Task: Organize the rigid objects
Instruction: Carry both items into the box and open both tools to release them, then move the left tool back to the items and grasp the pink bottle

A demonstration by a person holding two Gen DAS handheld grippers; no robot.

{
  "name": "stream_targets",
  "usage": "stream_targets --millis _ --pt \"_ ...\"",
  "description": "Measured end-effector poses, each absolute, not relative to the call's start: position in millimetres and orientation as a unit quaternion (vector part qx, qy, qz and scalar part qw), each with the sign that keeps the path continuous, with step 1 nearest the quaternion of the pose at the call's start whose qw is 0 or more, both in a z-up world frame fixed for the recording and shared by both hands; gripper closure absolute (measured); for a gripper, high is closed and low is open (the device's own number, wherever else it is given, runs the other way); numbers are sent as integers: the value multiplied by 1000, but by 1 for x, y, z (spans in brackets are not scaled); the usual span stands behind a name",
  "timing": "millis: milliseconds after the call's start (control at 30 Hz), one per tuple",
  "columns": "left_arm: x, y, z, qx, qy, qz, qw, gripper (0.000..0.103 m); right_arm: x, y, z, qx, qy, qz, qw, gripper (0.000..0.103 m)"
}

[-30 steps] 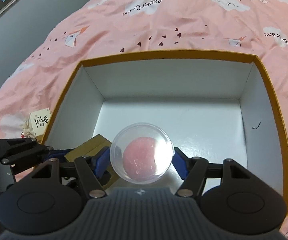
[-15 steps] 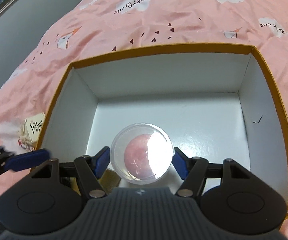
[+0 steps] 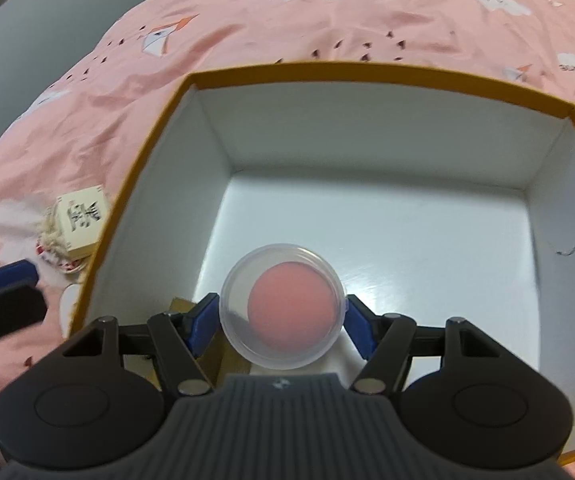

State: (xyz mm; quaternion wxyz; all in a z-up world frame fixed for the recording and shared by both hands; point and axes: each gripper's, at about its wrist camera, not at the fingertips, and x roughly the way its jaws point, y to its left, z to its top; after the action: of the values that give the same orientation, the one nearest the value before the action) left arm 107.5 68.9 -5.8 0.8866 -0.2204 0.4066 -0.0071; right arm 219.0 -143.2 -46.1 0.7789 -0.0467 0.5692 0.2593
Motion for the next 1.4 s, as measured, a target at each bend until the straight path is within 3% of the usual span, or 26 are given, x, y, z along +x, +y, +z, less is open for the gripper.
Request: stream_targets --millis 433,567,1000,1233,1400 --pt "102 64 -21 -208 432 -7 877 39 210 -139 -46 -52 596 266 756 36" --pt "100 60 -25 -198 440 -6 876 39 204 -138 -46 -68 597 269 752 27" --pt "79 49 -13 -156 404 -9 901 39 165 -159 14 -66 463 275 840 21" --pt "59 49 -5 -120 363 15 924 39 130 -159 34 -37 422 302 854 19" --pt "48 56 -10 -126 385 7 914 38 107 -151 39 -37 418 345 839 14"
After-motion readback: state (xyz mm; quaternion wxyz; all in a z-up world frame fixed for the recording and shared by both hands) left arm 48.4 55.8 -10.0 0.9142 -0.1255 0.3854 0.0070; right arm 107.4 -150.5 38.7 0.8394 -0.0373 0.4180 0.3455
